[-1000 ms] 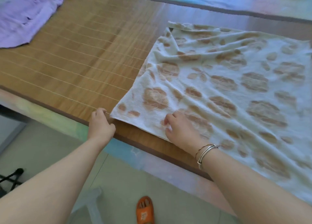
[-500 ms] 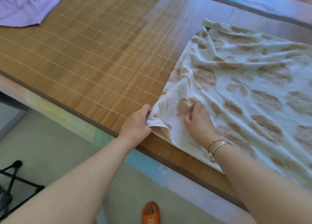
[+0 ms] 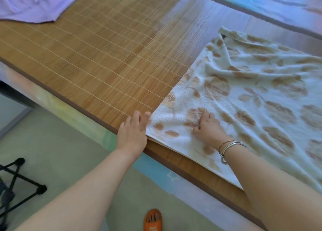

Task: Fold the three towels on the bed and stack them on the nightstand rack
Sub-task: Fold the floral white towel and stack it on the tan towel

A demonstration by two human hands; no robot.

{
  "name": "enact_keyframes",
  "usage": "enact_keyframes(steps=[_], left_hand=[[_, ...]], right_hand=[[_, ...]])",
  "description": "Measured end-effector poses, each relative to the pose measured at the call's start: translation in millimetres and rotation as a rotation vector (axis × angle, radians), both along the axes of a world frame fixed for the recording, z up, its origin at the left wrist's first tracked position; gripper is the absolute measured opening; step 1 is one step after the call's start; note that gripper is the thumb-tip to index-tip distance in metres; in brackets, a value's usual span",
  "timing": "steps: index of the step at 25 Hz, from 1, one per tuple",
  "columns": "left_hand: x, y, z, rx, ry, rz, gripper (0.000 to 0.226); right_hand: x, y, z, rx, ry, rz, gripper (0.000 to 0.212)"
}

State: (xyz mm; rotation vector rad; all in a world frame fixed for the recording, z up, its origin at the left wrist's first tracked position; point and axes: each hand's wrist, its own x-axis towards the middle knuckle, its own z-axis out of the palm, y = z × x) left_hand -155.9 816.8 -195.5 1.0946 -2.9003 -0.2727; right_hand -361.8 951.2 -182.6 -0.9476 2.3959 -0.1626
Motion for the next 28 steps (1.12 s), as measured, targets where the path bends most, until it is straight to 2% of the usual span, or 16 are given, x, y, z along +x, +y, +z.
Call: enact_keyframes(steps=[1,2,4,6,8,9,11,15,19,21,24,28], left_hand=[[2,-2,-2,-0.048,-0.006,-0.124,0.078],[3,-4,3,-0.014,-0.081,-0.252,0.085],[3,-12,14,0.138,-0.19,-0.379,0.082],[-7,-17,27,0.276,-0.186,-0.335,0.063],[-32,-23,41,0.276,-0.104,-0.25,0.039],[-47,-26,44,0.27,-0.064,-0.207,0.035],[-84,-32,44,0.246,-0.017,-0.211,0.037],[-158,-40,38,0.269,-0.105,-0.326,0.044],[-213,-44,40,0.175,-0.169,-0.408,0.029],[-235,-54,45,0.122,-0.207,-0.353,0.022],[-269,-70,51,0.213,-0.179,-0.221,0.015],[-336,-105,42,0.398,-0.058,-0.211,0.021]], right_hand=[[0,1,1,0.003,-0.01,0.016,0.023],[-3,2,3,0.019,-0.022,0.042,0.022],[-12,-2,10,0.072,-0.048,0.109,0.014],[-27,-9,20,0.071,-0.045,0.111,0.008],[-48,-19,26,-0.032,-0.018,0.022,0.01],[-58,-22,28,-0.077,0.0,-0.02,0.012],[-81,-24,31,-0.112,0.018,-0.078,0.013],[-133,-25,29,-0.128,-0.022,-0.114,0.014],[-189,-33,35,-0.27,0.03,-0.243,0.013],[-216,-39,38,-0.31,0.102,-0.271,0.015],[-249,-47,38,-0.316,0.125,-0.336,0.017],[-284,-70,27,-0.397,0.152,-0.345,0.021]])
